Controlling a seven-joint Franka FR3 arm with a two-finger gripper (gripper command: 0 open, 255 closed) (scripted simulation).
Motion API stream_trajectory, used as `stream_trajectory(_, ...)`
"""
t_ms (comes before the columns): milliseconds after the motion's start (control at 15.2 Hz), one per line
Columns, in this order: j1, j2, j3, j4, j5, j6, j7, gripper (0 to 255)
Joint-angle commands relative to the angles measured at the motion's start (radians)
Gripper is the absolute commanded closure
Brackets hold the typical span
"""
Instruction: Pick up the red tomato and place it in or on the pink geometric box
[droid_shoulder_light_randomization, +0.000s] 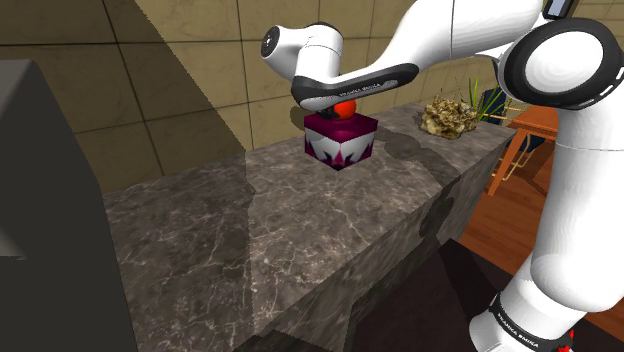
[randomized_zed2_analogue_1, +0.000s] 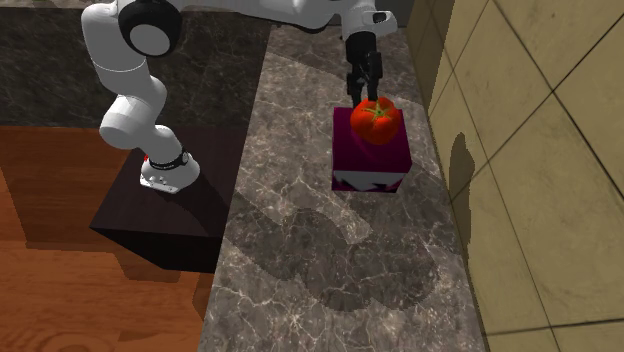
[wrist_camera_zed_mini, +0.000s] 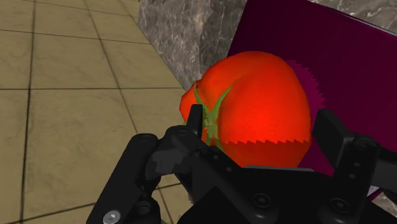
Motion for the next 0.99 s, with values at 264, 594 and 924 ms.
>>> stream_trajectory(264, 0.0, 0.0, 0.0, 0.0, 0.0, 0.0, 0.0, 0)
stream_trajectory(594, 0.069, 0.029, 0.024, 0.105, -0.003, -0.112, -0.018, 0)
stream_trajectory(924, 0.069, 0.029, 0.024, 0.105, -0.003, -0.112, -0.018, 0)
